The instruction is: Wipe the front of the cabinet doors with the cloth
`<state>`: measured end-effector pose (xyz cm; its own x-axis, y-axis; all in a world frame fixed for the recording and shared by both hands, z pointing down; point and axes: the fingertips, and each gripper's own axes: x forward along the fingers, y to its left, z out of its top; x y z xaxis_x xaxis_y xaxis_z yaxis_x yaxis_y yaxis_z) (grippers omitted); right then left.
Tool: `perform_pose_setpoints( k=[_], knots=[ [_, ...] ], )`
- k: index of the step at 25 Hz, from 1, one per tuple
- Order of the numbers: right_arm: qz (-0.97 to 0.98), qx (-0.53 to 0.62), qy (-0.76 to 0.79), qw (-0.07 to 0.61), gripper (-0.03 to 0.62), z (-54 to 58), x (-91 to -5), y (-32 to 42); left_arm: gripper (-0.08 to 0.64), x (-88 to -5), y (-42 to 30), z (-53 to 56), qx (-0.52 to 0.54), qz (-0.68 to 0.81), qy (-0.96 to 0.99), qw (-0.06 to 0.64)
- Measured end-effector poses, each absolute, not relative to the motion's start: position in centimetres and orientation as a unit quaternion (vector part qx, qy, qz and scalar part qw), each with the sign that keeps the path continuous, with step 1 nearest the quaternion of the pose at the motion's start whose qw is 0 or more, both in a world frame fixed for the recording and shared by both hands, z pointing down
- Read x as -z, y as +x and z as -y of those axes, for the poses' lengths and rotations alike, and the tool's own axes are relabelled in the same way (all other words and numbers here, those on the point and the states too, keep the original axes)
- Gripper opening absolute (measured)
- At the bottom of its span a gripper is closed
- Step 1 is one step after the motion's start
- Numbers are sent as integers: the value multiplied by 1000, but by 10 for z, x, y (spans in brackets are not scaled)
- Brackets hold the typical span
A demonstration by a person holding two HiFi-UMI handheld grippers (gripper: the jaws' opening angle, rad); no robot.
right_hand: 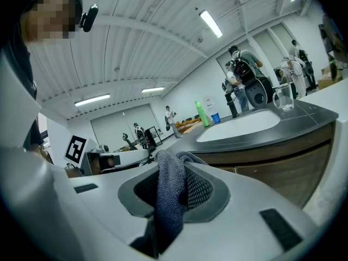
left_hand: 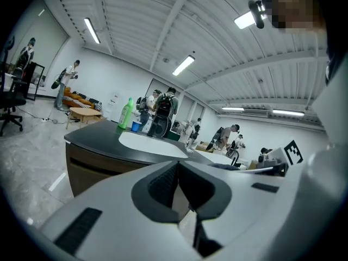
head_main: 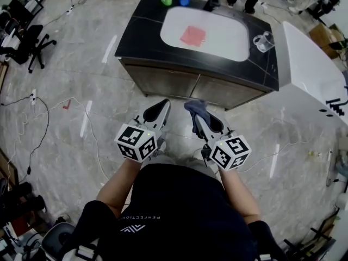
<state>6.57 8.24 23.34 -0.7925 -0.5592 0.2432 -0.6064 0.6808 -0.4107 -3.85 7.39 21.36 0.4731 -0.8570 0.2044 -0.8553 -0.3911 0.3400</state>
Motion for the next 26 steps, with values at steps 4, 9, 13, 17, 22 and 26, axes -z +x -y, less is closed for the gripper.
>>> perform_pose_setpoints(
  k=[4,9,13,17,22,26],
  knots=[
    [914,-243,320,52,83,-84,-237,66,9,-220,-39,-76,-2,511,834,207],
    [910,-250,327,51,83,-82,-238,70,9,-222,-34,-76,-4,506,836,211],
    [908,-256,329,48,83,-83,-240,70,9,-220,-34,-74,-5,507,837,207],
    [906,-261,329,50,83,-83,-243,69,9,-218,-34,-71,-3,508,836,206],
    [905,-262,331,50,83,-83,-243,70,9,-221,-31,-71,-7,506,837,210],
    [905,-263,332,52,84,-82,-243,72,9,-220,-28,-68,-5,505,837,212]
  ],
)
